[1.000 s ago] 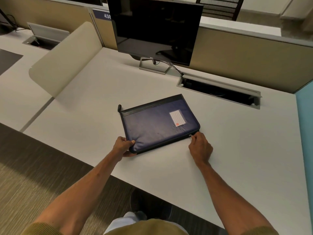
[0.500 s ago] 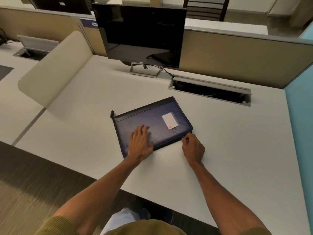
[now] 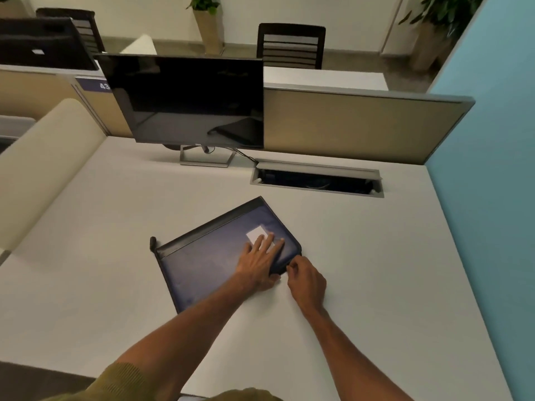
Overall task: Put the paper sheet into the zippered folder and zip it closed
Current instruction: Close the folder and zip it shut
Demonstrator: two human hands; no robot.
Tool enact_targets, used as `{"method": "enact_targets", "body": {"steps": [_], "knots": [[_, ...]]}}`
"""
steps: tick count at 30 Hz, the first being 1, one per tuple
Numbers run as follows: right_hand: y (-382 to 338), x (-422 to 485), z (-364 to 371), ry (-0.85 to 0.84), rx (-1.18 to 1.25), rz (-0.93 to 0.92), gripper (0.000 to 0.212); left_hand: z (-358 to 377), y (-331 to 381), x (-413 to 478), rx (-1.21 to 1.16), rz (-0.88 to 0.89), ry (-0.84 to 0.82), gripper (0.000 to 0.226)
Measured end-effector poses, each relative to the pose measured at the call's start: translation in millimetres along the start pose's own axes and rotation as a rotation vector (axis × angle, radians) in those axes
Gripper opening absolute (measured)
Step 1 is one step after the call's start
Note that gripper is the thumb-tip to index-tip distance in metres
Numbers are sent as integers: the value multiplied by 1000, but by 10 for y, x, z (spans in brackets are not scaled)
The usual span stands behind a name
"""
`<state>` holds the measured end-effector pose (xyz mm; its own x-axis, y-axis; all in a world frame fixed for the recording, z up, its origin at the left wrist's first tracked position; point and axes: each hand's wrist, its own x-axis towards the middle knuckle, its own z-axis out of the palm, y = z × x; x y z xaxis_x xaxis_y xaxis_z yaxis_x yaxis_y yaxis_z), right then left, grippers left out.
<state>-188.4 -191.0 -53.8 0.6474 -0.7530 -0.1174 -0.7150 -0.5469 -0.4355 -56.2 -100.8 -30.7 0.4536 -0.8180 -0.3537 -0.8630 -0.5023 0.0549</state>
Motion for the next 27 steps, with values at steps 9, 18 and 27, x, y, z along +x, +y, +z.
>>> {"method": "enact_targets", "body": {"steps": [9,18,27], "knots": [[99,100,-1,64,-29,57,18,25,-24,129,49,75,-56,96],[234,472,-184,59,-10,45,19,8,-99,123,71,144,-66,99],[147,841,-318,-72,8,-135,18,112,-162,150,133,215,-84,99]]}}
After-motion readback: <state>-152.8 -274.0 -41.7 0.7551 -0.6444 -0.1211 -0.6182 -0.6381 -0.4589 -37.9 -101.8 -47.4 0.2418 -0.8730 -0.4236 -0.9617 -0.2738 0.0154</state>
